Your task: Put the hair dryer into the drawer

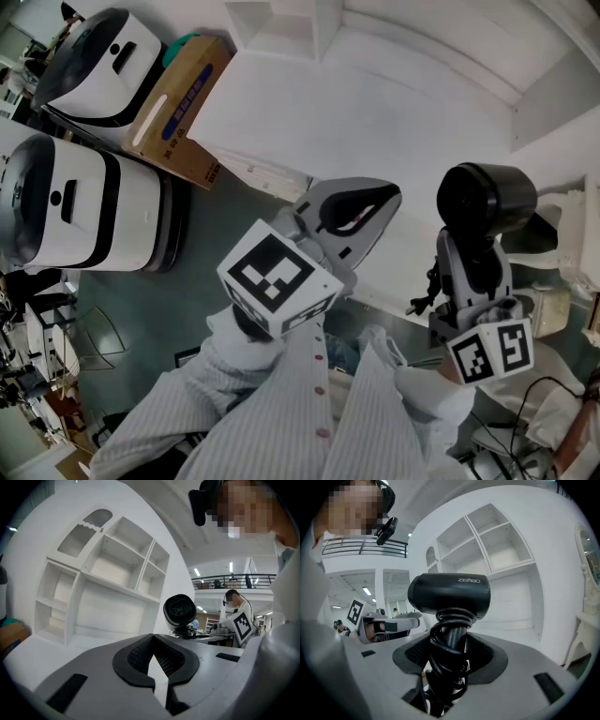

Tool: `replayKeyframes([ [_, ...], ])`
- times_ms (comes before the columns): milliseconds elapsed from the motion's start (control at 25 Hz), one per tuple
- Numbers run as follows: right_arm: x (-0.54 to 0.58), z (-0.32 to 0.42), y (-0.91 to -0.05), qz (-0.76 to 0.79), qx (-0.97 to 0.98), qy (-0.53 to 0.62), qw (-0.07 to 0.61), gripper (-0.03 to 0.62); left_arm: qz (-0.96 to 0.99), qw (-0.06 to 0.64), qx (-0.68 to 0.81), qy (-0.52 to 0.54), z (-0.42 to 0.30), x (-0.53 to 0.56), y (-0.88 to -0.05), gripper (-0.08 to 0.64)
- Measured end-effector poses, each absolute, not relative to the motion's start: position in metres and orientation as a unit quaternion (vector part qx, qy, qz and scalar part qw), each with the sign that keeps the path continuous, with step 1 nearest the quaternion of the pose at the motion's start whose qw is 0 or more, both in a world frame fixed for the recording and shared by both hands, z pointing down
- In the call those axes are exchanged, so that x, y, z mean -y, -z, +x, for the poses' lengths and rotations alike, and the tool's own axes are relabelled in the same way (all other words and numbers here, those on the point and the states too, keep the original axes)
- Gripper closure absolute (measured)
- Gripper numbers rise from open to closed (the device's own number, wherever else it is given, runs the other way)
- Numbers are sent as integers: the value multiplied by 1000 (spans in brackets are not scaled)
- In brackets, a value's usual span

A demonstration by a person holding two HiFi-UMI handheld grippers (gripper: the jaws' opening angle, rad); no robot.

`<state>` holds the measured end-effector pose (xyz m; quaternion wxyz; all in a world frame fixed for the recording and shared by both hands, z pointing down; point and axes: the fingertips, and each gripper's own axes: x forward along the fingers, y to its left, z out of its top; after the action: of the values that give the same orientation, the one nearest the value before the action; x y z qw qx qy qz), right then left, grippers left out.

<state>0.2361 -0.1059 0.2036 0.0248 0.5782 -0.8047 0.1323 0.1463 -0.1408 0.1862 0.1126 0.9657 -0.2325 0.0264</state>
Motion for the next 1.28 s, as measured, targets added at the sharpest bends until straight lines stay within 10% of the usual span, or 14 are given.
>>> replayKeyframes([
  [1280,104,224,-385,497,817,-189,222,377,944,193,256,-78,125,149,-301,551],
])
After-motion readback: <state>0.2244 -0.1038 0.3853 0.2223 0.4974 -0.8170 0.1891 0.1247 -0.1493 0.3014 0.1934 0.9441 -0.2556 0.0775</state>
